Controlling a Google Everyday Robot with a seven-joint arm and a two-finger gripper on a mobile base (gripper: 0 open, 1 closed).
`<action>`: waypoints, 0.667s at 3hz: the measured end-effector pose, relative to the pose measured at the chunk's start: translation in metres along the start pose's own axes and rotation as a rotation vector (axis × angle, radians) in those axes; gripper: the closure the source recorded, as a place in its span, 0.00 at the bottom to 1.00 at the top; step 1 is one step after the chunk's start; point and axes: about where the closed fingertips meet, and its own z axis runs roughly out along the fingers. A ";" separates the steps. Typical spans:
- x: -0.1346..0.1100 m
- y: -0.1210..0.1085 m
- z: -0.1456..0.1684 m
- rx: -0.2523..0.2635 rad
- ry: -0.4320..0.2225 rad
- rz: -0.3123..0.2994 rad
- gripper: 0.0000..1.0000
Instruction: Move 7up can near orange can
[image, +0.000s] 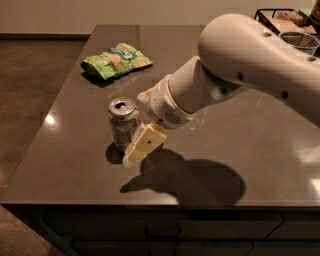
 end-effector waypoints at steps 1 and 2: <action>-0.004 -0.016 0.006 0.039 -0.022 0.028 0.17; -0.012 -0.025 0.006 0.060 -0.046 0.054 0.41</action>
Offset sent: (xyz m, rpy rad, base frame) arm 0.0394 0.0108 0.0121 0.0866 -0.0106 -0.1179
